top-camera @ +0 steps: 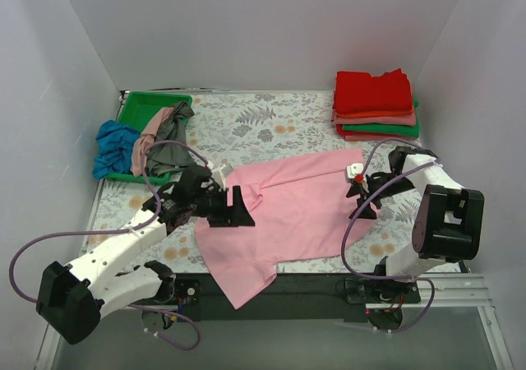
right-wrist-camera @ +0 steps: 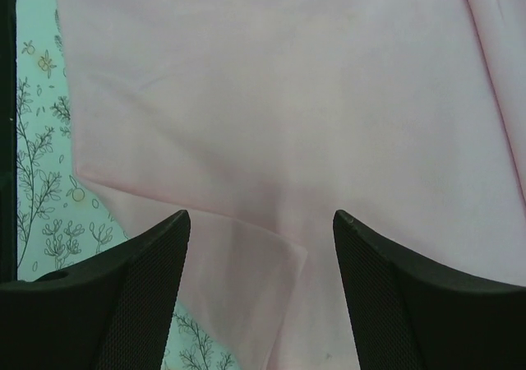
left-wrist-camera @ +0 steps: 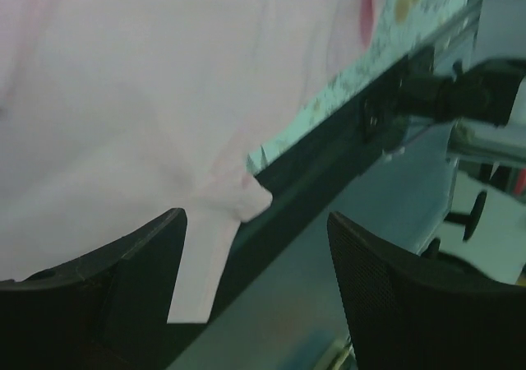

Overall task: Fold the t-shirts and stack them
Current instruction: Fold the tshirt

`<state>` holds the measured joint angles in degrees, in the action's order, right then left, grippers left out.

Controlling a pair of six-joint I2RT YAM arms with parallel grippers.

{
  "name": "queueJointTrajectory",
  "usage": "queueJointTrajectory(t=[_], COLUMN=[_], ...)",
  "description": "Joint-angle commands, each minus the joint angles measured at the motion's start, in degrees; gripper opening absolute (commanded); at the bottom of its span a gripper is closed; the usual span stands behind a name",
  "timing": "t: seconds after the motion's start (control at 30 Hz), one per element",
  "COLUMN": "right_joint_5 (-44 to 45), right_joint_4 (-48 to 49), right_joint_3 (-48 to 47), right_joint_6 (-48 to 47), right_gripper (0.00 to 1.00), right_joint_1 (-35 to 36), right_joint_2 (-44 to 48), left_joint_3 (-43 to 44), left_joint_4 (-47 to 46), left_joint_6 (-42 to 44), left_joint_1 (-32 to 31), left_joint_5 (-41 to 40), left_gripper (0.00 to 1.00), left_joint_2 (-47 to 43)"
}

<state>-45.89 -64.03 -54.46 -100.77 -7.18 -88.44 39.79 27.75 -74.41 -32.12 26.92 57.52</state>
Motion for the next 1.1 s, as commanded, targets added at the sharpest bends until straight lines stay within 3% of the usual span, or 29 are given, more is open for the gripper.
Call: queueJointTrajectory(t=[0.0,0.07,0.17,0.3,0.4,0.53,1.07], right_joint_5=[-7.1,-8.0,-8.8,-7.6,-6.3,-6.1,-5.7], right_joint_4=[-3.7,-3.7,-3.4,-0.6,2.1,4.3,5.4], right_joint_3=[-2.4,-2.3,-1.7,-2.3,-3.0,-2.1,-1.2], right_joint_6=[-2.3,0.0,4.1,13.1,18.7,20.6,22.1], right_gripper=[0.76,0.75,0.74,0.73,0.71,0.7,0.7], right_joint_1=[1.1,1.1,1.0,0.5,-0.6,-1.0,-1.6], right_joint_2=[0.3,0.0,0.0,-0.3,0.3,1.3,1.5], left_joint_3=[2.6,4.2,6.5,9.8,8.6,9.7,11.4], left_joint_4=[13.6,18.6,25.6,35.5,36.1,34.9,27.8], left_joint_6=[-0.7,-3.0,-9.7,-16.6,-18.9,-20.0,-15.9], left_joint_1=[-13.0,-20.3,-38.6,-47.9,-52.2,-54.3,-57.9], left_joint_5=[3.7,-1.7,-12.7,-24.2,-28.1,-31.5,-27.0], left_gripper=[0.68,0.64,0.6,0.44,0.42,0.42,0.41], left_joint_2=[-0.4,2.1,8.4,17.7,22.0,25.1,30.3])
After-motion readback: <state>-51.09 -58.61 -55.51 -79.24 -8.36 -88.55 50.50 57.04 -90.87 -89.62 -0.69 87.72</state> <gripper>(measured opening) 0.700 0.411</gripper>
